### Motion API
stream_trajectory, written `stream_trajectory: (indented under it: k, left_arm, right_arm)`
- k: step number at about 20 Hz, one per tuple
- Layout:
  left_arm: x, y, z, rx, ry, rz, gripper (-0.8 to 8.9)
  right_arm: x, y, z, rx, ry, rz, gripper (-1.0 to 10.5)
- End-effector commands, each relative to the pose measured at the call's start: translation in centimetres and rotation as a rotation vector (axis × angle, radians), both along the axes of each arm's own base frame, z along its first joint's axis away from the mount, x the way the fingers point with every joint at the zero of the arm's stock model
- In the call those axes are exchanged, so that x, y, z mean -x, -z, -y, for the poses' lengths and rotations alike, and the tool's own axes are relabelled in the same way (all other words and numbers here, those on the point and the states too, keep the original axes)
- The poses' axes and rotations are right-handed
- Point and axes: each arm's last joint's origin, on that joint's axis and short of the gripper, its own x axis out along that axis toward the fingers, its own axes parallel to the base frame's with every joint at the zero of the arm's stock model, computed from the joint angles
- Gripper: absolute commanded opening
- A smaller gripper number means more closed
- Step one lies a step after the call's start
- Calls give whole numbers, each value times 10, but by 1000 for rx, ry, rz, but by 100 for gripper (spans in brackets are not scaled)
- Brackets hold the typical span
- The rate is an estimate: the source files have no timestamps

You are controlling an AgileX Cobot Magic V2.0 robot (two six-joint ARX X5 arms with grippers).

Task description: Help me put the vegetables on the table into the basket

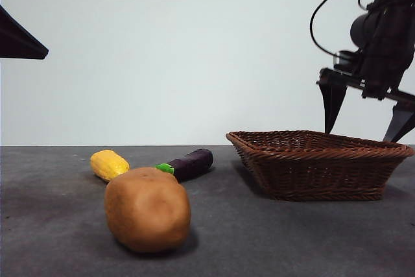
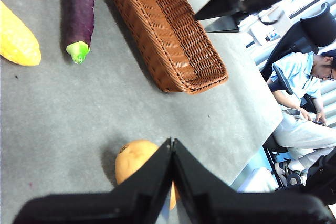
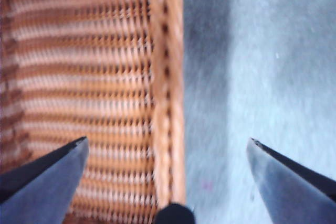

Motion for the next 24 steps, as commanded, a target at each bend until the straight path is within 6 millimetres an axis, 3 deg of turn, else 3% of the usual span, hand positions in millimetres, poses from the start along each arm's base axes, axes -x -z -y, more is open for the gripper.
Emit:
stream_trajectory:
  k: [1, 5, 8, 16, 18, 22, 24]
  left_arm:
    - [0, -1, 0, -2, 8, 8, -4]
    - [0, 0, 0, -19, -18, 6, -4]
    - [-3, 2, -1, -12, -78, -48, -4]
    - [-27, 12, 0, -56, -154, -209, -4]
    - [-41, 1, -2, -135, -240, -269, 4]
    - [-82, -39, 1, -418, -297, -338, 101]
    - [-107, -56, 3, -537, -347, -398, 197]
  right_arm:
    - [-8, 13, -1, 5, -16, -19, 503]
    - [-14, 31, -2, -6, -37, -55, 463]
    - [-15, 39, -3, -31, -59, -76, -26]
    - [-14, 35, -4, -75, -70, -87, -9]
    - [-12, 29, -4, -71, -69, -84, -9]
    - [-6, 14, -3, -73, -70, -75, -9]
    - [-3, 8, -3, -72, -73, -69, -9]
